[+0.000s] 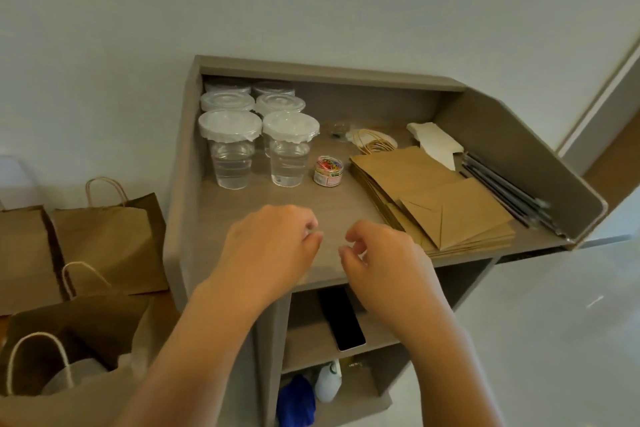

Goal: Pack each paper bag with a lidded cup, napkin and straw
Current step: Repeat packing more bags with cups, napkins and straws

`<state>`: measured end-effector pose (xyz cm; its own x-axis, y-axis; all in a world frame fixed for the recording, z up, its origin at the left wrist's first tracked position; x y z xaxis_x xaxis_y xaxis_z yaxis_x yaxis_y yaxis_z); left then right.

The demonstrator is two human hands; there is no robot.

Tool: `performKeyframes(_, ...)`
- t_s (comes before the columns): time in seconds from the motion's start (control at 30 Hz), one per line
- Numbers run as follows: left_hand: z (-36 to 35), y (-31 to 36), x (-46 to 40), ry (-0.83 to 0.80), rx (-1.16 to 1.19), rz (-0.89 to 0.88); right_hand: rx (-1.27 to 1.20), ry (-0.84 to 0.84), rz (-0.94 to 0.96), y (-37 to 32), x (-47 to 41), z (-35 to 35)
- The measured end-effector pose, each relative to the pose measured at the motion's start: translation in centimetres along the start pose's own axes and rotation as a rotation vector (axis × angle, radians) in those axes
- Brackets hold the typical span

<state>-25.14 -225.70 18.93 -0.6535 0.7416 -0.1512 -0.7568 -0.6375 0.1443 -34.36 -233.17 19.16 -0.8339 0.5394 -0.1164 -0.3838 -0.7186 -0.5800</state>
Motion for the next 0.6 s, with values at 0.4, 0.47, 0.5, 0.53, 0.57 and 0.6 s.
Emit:
performKeyframes(0.4, -5.3, 0.1, -14.7, -0.052, -0.087, 0.044, 0.065, 0.035, -0.027, 6.2, -17.8, -1.3)
performKeyframes(0.47, -6.2, 0.1, -16.3, -0.081, -0.104, 0.052, 0.055, 0.052, -0.033, 6.6, -20.1, -1.5)
performKeyframes(0.5, -6.6, 0.1, -16.8, -0.096, -0.110, 0.055, 0.060, 0.059, -0.040, 6.8, -21.0, -1.6)
performKeyframes(0.53, -7.2, 0.0, -17.2, -0.117, -0.112, 0.059, 0.072, 0.064, -0.048, 7.0, -21.8, -1.6)
performKeyframes(0.57, -7.8, -0.1, -17.4, -0.144, -0.112, 0.059, 0.088, 0.065, -0.055, 7.3, -22.4, -1.8)
performKeyframes(0.6, -8.4, -0.2, -17.7, -0.171, -0.113, 0.055, 0.100, 0.066, -0.060, 7.4, -22.9, -1.9)
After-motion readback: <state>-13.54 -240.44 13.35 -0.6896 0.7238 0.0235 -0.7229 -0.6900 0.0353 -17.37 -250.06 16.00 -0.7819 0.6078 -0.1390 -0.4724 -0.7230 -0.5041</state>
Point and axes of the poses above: each hand's wrist, its own x-axis away from the middle knuckle, its own z-axis out of the back of the hand, y = z × x, the point moved 10 cm from there along -x, towards the middle knuckle, and after that the axes turned 14 degrees about -x, right-handed, at the moved point
